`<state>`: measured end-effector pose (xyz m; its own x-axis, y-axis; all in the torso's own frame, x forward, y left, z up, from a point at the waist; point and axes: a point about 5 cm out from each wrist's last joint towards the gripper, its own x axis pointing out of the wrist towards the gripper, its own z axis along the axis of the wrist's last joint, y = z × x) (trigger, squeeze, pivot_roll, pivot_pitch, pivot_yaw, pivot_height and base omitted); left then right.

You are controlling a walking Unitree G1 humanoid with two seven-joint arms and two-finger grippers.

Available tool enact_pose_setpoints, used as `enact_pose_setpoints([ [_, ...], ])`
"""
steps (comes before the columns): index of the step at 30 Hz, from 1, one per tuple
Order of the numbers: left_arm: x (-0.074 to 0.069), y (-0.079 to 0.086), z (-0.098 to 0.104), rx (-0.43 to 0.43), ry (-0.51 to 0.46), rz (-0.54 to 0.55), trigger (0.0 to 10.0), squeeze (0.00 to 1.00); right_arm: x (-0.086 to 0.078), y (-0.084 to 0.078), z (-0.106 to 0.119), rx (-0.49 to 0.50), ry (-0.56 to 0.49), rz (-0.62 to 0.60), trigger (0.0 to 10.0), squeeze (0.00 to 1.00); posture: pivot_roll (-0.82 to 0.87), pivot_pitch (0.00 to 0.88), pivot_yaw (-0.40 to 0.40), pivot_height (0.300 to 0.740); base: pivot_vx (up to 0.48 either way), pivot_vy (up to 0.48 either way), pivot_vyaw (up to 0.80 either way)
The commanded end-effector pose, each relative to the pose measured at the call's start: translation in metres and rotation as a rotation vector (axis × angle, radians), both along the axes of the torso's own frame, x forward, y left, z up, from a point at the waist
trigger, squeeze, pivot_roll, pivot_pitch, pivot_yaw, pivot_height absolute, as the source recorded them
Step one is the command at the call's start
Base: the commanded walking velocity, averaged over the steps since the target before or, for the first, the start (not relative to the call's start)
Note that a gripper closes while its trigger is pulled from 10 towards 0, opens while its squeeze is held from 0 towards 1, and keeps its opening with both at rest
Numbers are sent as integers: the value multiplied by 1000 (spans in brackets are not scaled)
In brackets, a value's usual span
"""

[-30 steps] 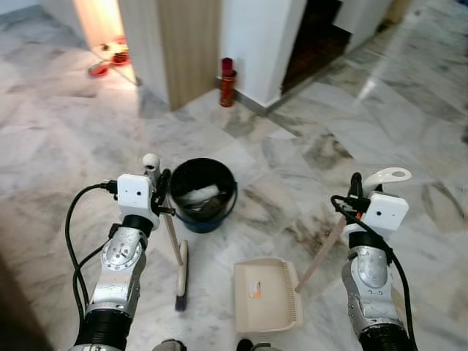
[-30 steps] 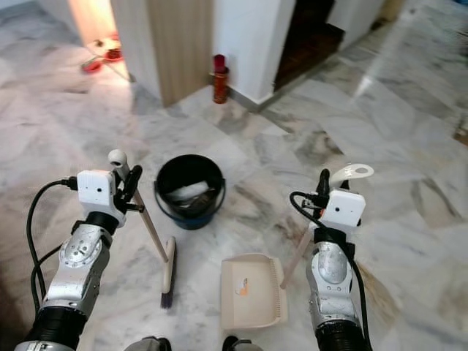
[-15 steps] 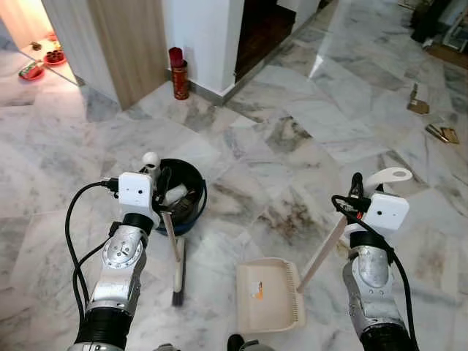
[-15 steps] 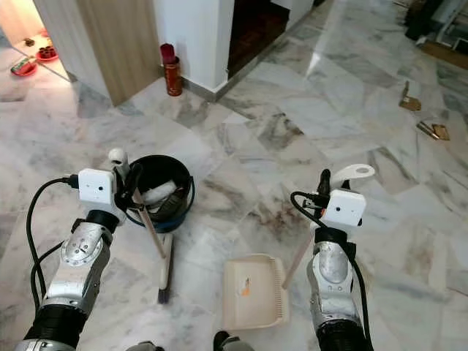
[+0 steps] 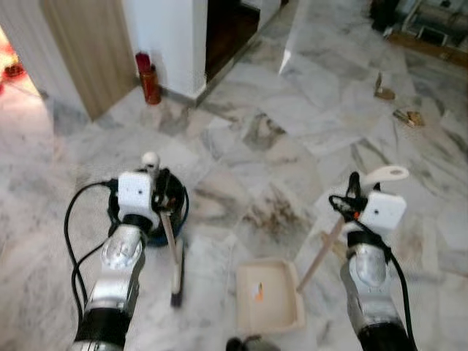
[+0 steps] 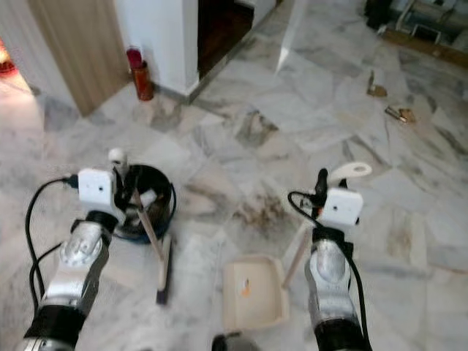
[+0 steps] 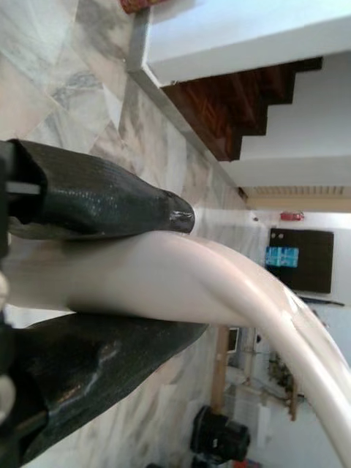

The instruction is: Sweep floor

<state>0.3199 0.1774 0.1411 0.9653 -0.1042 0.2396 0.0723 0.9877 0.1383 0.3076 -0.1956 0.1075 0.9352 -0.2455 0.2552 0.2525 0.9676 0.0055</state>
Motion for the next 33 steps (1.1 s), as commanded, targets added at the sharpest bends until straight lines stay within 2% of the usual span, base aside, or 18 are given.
enact_pose_setpoints([
  [1,2,-10,3,7,-14,-29,10000,0,-3,-10,0,-12,-1,-29,10000,0,153,149,-101,740,0,0,-800],
  [23,2,-14,4,-13,-19,-59,10000,0,-3,-7,0,-5,-10,-22,10000,0,154,143,-99,740,0,0,-800],
  [33,7,-17,5,-35,-11,-67,10000,0,-2,-5,5,-18,-36,-15,10000,0,142,125,-87,740,0,0,0],
])
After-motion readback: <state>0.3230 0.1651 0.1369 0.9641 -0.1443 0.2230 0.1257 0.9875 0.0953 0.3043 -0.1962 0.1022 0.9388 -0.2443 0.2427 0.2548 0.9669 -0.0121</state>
